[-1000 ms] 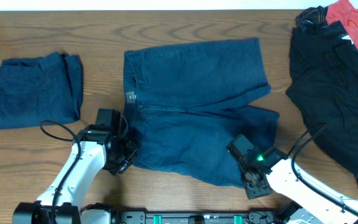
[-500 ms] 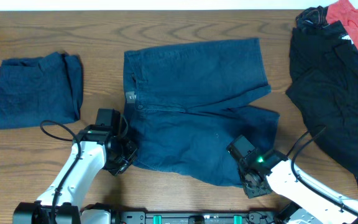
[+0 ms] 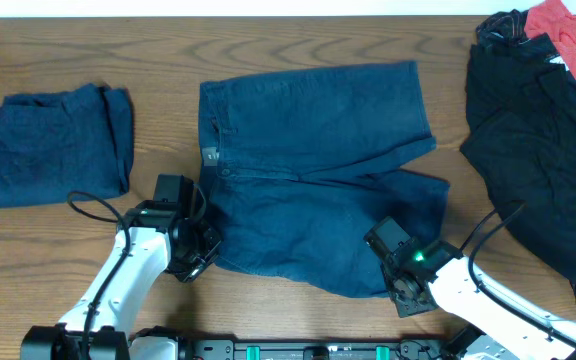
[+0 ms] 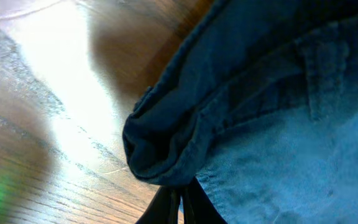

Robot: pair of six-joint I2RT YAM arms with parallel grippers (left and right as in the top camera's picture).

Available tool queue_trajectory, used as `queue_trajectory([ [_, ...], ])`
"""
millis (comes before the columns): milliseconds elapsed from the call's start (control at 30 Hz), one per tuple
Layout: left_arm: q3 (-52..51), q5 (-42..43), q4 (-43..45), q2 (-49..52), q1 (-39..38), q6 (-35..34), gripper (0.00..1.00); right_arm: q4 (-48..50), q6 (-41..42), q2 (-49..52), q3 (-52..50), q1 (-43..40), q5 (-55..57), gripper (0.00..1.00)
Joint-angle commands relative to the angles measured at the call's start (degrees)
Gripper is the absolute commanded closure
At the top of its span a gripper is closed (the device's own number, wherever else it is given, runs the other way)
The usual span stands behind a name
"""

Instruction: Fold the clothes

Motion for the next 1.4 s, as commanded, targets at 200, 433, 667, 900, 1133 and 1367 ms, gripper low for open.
queue_trajectory([
  [200,2.1,3.1,-1.0,-10.4,0.2,9.2,0.94,-13.7,-14.2,-4.9,8.3,-0.5,16.5,0.99],
  [433,2.1,3.1,-4.7,-17.5,0.2,9.2,0.94,-23.2,-20.6,-5.3,16.0,-1.7,19.7,0.99],
  [667,2.1,5.0,-8.5,-24.0,0.2,12.7,0.94,-32.9,-20.6,-5.3,22.9,-1.7,24.5,0.99],
  [900,5.4,6.8,-9.7,-31.5,0.2,15.2,0.94,-38.2,-25.3,-5.4,29.2,-1.6,27.8,0.99],
  [1133,9.9,1.7,2.0,-31.3,0.2,15.2,0.94,-23.9,-51.5,-5.4,33.4,-4.5,32.5,0.99],
  [1367,10.0,-3.1,13.8,-23.4,0.2,13.1,0.94,-9.0,-72.2,-3.7,38.0,-16.9,22.9,0.99],
])
